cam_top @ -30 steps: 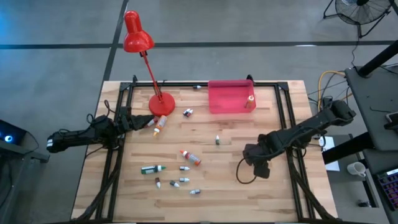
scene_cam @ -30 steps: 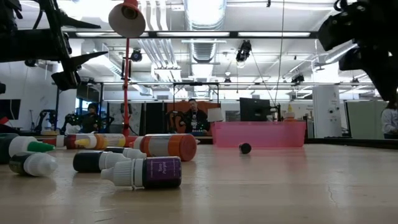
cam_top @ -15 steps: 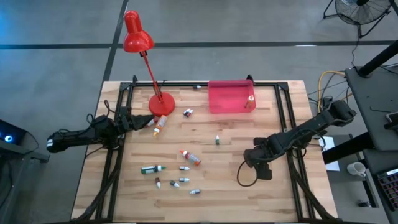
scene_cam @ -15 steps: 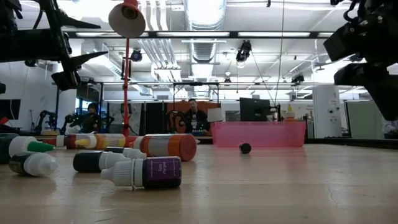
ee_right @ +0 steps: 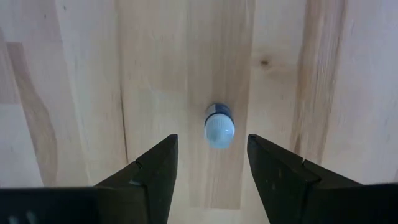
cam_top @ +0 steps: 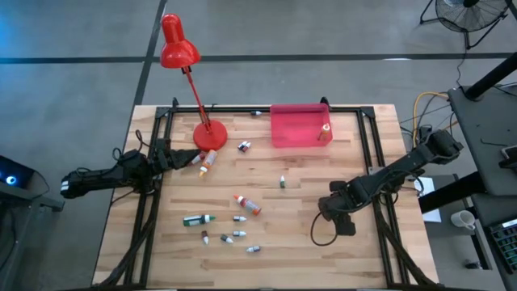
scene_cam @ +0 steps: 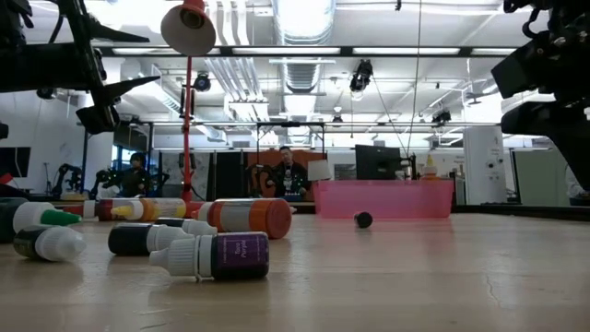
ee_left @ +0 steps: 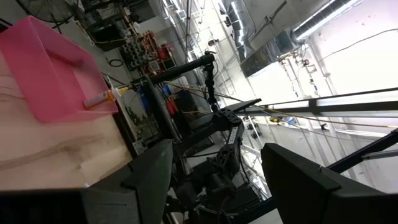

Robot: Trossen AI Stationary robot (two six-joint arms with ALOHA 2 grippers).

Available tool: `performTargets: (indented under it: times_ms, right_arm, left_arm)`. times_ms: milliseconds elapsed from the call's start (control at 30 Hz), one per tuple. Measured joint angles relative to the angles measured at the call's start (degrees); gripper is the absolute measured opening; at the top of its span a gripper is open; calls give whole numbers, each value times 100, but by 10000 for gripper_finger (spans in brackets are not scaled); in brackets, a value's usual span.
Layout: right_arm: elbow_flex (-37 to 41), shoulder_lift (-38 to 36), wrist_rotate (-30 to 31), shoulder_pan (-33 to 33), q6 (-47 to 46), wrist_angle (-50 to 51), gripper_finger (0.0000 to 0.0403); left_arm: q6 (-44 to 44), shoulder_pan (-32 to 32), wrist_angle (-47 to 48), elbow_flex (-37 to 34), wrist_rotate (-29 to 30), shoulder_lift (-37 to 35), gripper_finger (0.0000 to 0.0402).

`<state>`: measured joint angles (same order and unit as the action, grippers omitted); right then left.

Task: Pick & Place food coloring
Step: Put the small blue food coloring bottle into the red bin

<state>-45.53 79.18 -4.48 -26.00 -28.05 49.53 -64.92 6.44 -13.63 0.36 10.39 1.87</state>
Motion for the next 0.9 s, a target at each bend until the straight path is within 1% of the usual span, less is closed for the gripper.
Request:
performTargets:
  times_ms: [233, 500, 900]
  right_arm:
    - [55, 122, 2, 0, -26, -311, 187]
    - [77, 170, 15, 0, -34, -303, 185]
    - [171, 175, 15, 0, -47, -306, 146]
  left_arm:
    - [1, 1, 1, -2, 0, 2, 220]
    - [2, 0, 0, 0, 0, 0, 220]
    - [2, 1, 2, -2, 0, 0, 220]
